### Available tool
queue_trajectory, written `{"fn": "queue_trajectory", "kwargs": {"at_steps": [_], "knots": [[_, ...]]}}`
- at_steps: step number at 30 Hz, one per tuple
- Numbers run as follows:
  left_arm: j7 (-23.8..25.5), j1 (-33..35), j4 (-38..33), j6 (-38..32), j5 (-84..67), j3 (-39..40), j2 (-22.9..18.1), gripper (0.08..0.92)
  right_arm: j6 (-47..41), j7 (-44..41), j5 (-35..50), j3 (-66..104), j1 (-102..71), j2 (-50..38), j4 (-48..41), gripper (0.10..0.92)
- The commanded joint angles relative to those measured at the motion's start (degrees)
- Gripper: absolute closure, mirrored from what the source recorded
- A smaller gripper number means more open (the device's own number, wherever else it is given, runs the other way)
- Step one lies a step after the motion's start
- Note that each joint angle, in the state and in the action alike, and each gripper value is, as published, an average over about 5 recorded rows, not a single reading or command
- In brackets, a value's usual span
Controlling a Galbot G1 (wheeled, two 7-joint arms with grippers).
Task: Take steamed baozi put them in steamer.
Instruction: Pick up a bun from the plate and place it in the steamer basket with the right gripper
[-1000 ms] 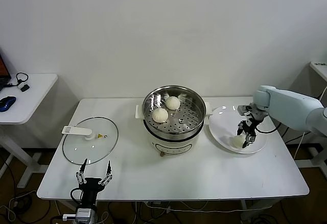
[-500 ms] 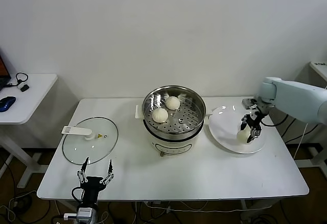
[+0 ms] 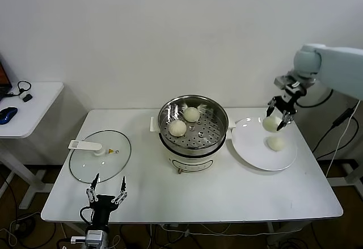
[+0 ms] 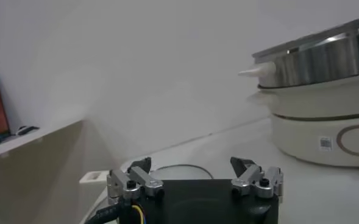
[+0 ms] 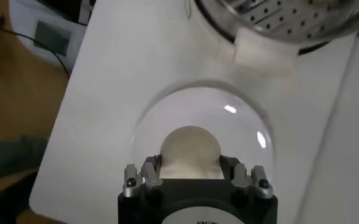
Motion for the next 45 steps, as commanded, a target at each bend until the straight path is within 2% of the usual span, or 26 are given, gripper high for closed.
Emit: {"fn": "queue_trajectory", "kwargs": {"at_steps": [1,8,14,23,28,36,45], "knots": [[-0.1,0.4,-0.4,0.0,0.4,0.6,-2.8,0.177,18.1,-0.3,-2.5,-0.8,13.5,2.6,4.1,0.388],[-0.2,1.1,-1.1,-0.2,0.8,0.7,-2.8,0.177,23.7,3.5,-6.2,4.3,13.2,4.7,8.6,0.405],[-0.4,1.7,-1.5,-0.6,1.2,0.8,-2.8,0.177,29.1,9.1,-17.2,11.2,8.9,6.3,13.8,0.406],[-0.5,2.1,-2.1,-0.8,1.3,0.7,-2.8,0.177,27.9,14.4,-28.0,16.3,1.2,8.0,18.3,0.406],[-0.5,2.3,-2.2,-0.9,1.3,0.5,-2.8,0.177,25.9,15.1,-32.5,20.5,-5.9,8.7,16.9,0.406],[-0.5,2.5,-2.1,-1.1,1.2,-0.1,-2.8,0.177,25.4,16.0,-39.6,27.0,-17.1,12.2,9.4,0.406],[-0.5,2.1,-1.6,-1.0,0.7,-0.9,-2.8,0.177,25.4,16.3,-40.7,28.7,-21.1,16.8,6.3,0.406]]}}
